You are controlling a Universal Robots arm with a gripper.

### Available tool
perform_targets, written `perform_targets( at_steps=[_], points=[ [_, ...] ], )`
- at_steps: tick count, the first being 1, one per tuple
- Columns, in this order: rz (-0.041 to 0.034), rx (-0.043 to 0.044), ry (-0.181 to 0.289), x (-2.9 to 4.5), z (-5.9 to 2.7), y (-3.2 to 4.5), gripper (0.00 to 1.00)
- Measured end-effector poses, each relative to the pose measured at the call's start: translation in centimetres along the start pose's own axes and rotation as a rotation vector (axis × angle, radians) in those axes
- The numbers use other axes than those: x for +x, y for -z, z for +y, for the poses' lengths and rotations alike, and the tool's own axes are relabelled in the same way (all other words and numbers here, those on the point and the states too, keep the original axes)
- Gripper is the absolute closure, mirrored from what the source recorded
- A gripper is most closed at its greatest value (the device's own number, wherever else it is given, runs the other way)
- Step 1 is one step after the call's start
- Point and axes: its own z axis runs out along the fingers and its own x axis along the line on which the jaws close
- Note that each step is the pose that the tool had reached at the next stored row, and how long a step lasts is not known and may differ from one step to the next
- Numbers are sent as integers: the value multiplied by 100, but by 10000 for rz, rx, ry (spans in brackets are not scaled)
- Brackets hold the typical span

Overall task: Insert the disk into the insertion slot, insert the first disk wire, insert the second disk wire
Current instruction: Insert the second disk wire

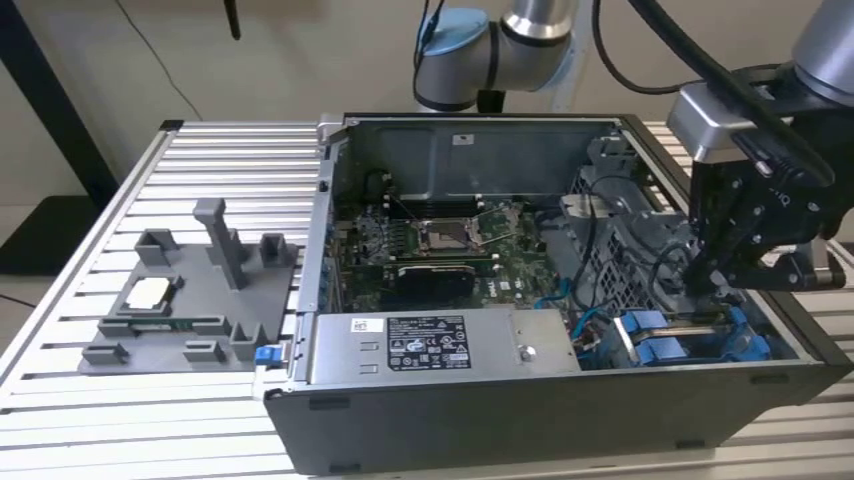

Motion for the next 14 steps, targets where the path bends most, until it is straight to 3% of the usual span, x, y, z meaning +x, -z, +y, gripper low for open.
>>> perform_targets(
  at_steps=[3,14],
  points=[
    [0,101,7,21,23,-39,84],
    [-5,601,88,7,32,-185,84]
  ],
)
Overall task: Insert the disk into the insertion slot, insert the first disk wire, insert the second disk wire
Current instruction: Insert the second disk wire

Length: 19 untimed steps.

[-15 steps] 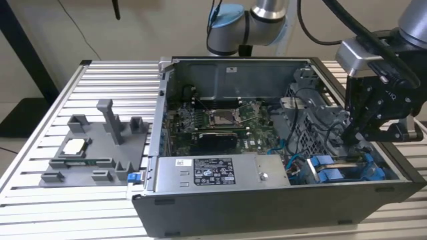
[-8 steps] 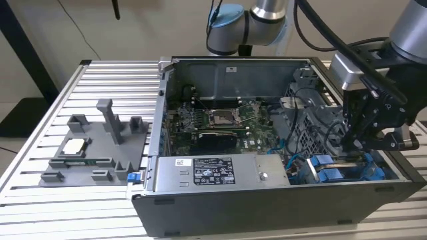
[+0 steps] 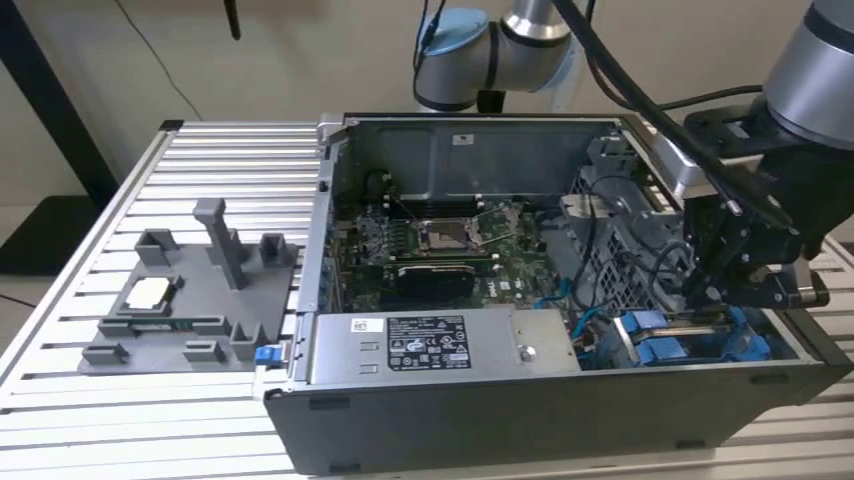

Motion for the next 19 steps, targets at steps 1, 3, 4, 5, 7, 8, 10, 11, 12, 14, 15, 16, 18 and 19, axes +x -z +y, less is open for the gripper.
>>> perform_targets(
  at_steps=[1,3,4,5,7,8,10,11,12,14,15,16,18,19],
  points=[
    [-3,31,16,-4,2,-16,84],
    [-7,95,36,-14,6,-47,84],
    [-8,114,39,-16,6,-56,84],
    [-8,115,39,-16,6,-56,84],
    [-5,116,40,-16,6,-56,84],
    [-5,116,39,-16,7,-57,84],
    [-6,118,39,-23,7,-63,84],
    [-7,125,40,-24,8,-69,84],
    [-7,134,41,-24,8,-74,84],
    [-6,154,42,-23,10,-86,84],
    [-6,166,43,-23,10,-92,84],
    [-6,175,44,-23,10,-98,84],
    [-6,190,45,-22,11,-111,84],
    [-6,196,45,-21,11,-117,84]
  ],
)
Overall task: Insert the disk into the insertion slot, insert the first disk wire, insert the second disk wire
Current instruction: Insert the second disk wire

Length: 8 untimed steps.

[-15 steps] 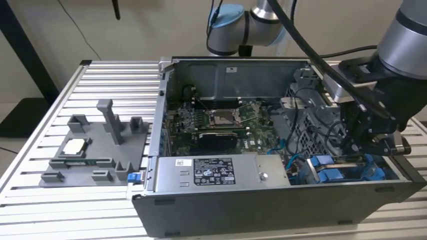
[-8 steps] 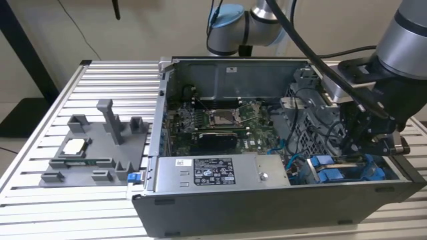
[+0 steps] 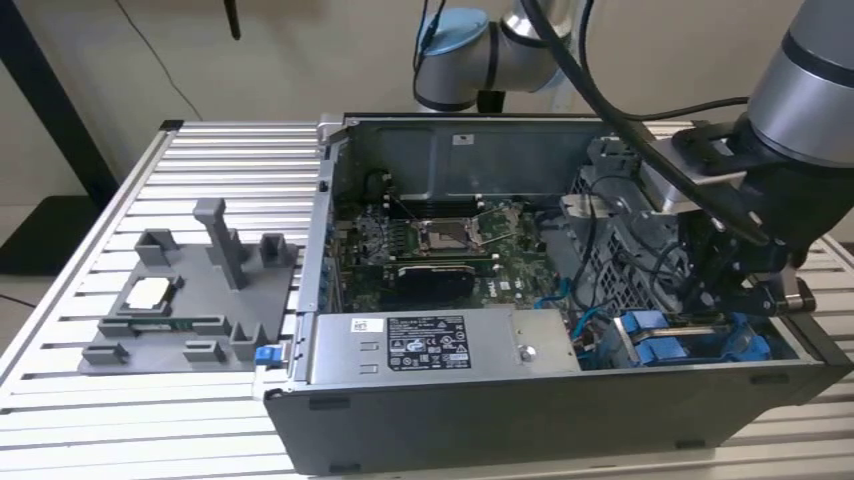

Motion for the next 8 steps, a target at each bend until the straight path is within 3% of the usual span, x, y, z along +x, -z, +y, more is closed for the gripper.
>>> perform_targets(
  at_steps=[8],
  points=[
    [0,46,4,3,-1,-42,84]
  ],
)
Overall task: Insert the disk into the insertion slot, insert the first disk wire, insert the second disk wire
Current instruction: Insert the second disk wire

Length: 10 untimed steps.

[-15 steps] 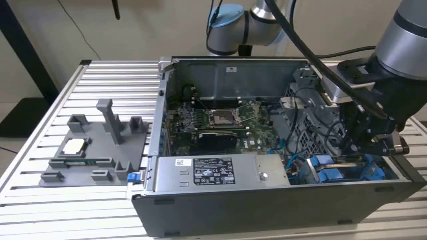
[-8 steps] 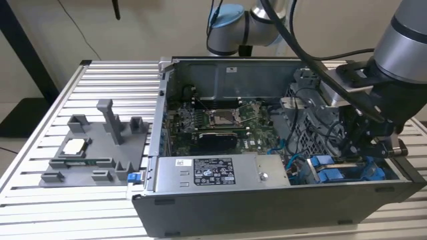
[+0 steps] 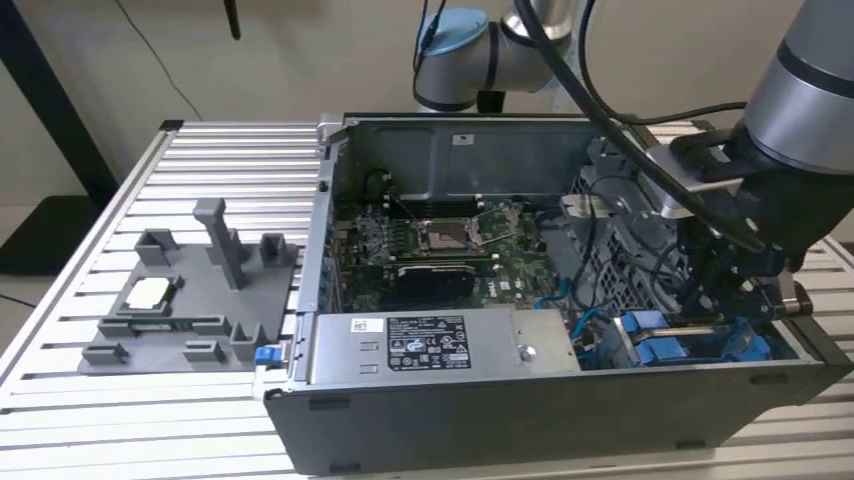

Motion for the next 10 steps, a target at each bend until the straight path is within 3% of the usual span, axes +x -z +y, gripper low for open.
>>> perform_targets(
  at_steps=[10],
  points=[
    [-1,14,1,1,-5,-14,84]
  ],
)
